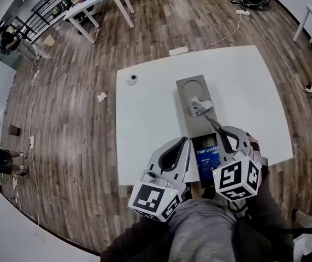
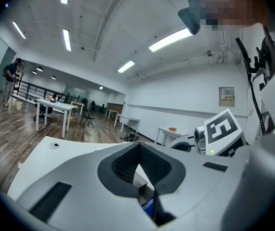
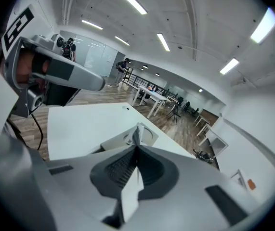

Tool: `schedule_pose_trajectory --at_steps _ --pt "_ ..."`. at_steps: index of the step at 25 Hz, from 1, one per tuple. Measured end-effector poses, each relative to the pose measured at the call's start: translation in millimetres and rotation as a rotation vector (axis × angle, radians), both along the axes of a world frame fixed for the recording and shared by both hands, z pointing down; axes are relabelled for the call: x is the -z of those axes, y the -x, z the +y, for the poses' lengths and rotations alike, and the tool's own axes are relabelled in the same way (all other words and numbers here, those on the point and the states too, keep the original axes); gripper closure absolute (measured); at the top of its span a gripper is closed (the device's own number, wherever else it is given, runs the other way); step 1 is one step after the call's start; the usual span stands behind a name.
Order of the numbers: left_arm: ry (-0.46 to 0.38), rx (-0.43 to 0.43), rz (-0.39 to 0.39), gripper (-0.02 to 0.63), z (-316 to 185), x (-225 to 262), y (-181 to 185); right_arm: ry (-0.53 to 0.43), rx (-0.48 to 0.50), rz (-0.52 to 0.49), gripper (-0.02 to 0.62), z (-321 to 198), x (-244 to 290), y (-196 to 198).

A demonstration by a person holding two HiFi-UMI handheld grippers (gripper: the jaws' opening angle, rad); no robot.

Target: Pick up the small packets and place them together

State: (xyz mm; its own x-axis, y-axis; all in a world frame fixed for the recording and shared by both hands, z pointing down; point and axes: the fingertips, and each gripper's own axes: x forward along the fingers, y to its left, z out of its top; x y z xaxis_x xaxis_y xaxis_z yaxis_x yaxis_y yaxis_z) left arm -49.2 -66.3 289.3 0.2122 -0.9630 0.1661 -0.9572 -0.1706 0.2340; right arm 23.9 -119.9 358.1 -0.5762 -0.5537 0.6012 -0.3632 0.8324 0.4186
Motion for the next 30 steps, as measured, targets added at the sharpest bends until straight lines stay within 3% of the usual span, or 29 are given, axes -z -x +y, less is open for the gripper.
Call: schedule_pose_trajectory --at_steps 5,8,15,22,30 --pt "0.009 0.014 -0.003 0.603 -21 -3 32 -0.126 -0.033 0.089 0.588 -34 -6 24" --pt "0.036 0.019 0.012 0.603 -28 -12 45 -0.143 -0.009 0.142 0.588 -37 -22 40" --pt "0.099 0.018 0.051 0.603 -29 -34 61 0.012 0.056 0.176 0.584 -20 -65 61" --pt "0.120 0.022 0.066 0.603 -29 -45 73 0.237 0.077 0.118 0.489 -10 -86 69" --pt "0.112 0.026 0.058 0.603 -26 -43 74 0.240 0.061 0.065 0.460 -11 -75 69"
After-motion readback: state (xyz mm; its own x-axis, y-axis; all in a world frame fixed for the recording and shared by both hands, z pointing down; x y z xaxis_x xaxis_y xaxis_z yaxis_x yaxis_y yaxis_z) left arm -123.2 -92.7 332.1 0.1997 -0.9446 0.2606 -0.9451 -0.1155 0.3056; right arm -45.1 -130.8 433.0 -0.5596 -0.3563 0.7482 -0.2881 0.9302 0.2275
